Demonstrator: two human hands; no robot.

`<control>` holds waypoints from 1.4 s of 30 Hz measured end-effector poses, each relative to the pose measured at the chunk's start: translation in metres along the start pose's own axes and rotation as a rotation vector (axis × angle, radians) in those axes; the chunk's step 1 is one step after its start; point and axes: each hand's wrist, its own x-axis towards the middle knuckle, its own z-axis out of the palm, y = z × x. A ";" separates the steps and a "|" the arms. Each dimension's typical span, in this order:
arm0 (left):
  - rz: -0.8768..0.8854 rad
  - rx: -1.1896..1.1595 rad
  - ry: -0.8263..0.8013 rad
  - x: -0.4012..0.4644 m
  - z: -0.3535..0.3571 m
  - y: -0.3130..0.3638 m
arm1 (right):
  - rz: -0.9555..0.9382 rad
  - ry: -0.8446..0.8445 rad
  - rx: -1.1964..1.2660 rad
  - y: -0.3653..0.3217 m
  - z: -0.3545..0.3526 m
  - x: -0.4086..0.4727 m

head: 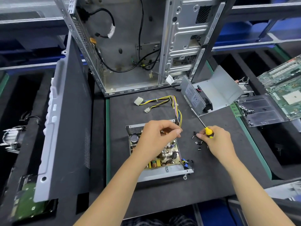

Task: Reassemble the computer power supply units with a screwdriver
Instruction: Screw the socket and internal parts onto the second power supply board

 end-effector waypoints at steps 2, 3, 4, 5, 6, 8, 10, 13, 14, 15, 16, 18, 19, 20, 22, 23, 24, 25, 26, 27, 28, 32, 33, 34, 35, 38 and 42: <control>-0.023 -0.013 -0.013 0.000 0.000 0.000 | -0.011 0.005 0.029 -0.005 -0.005 -0.005; -0.039 -0.032 -0.021 0.000 0.001 0.000 | -0.032 0.016 0.072 -0.010 -0.009 -0.008; -0.056 -0.057 -0.029 0.001 0.002 0.001 | -0.062 0.022 0.130 -0.018 -0.014 -0.013; -0.077 -0.089 -0.038 0.001 0.004 0.001 | -0.099 0.013 0.198 -0.027 -0.020 -0.019; -0.104 -0.131 -0.048 0.001 0.007 0.002 | -0.148 -0.006 0.270 -0.038 -0.025 -0.027; -0.179 -0.270 -0.085 0.001 0.011 0.005 | -0.271 -0.034 0.379 -0.061 -0.032 -0.043; -0.239 -0.454 -0.140 0.000 0.012 0.009 | -0.386 -0.036 0.396 -0.078 -0.035 -0.054; -0.290 -0.649 -0.215 0.000 0.006 0.011 | -0.518 -0.016 0.320 -0.090 -0.039 -0.059; -0.309 -0.687 -0.234 -0.001 0.004 0.011 | -0.544 -0.007 0.299 -0.091 -0.040 -0.058; -0.330 -0.717 -0.250 -0.001 0.003 0.011 | -0.562 0.003 0.284 -0.091 -0.041 -0.057; -0.349 -0.740 -0.258 0.000 0.002 0.011 | -0.574 0.009 0.276 -0.091 -0.041 -0.055; -0.378 -0.775 -0.256 0.001 0.001 0.011 | -0.578 0.004 0.279 -0.090 -0.042 -0.054; -0.396 -0.801 -0.252 0.001 0.001 0.011 | -0.572 -0.002 0.288 -0.090 -0.042 -0.053; -0.416 -0.836 -0.249 0.001 0.001 0.012 | -0.564 -0.007 0.304 -0.090 -0.041 -0.053; -0.447 -0.922 -0.249 0.002 0.002 0.012 | -0.562 -0.005 0.345 -0.090 -0.040 -0.052; -0.451 -0.958 -0.247 0.002 0.003 0.012 | -0.561 -0.003 0.369 -0.090 -0.039 -0.053; -0.447 -0.983 -0.237 0.002 0.004 0.012 | -0.549 -0.005 0.396 -0.090 -0.037 -0.053; -0.438 -0.998 -0.226 0.002 0.004 0.011 | -0.530 -0.010 0.423 -0.090 -0.036 -0.053; -0.430 -1.005 -0.217 0.002 0.004 0.011 | -0.508 -0.020 0.454 -0.090 -0.036 -0.054; -0.424 -1.007 -0.214 0.002 0.004 0.011 | -0.489 -0.036 0.488 -0.090 -0.035 -0.054; -0.422 -1.006 -0.216 0.002 0.004 0.011 | -0.469 -0.060 0.523 -0.089 -0.035 -0.054; -0.366 -0.951 -0.207 -0.001 0.005 0.009 | -0.345 -0.181 0.654 -0.089 -0.035 -0.055; -0.337 -0.932 -0.186 -0.002 0.005 0.008 | -0.314 -0.201 0.674 -0.089 -0.035 -0.055; -0.304 -0.921 -0.154 -0.002 0.005 0.007 | -0.301 -0.208 0.660 -0.089 -0.037 -0.054; -0.271 -0.924 -0.111 -0.003 0.004 0.006 | -0.308 -0.192 0.602 -0.088 -0.040 -0.053; -0.206 -1.042 0.038 0.000 -0.003 0.005 | -0.404 -0.115 0.277 -0.086 -0.053 -0.051; -0.183 -1.130 0.142 0.003 -0.009 0.005 | -0.542 -0.079 0.016 -0.088 -0.068 -0.053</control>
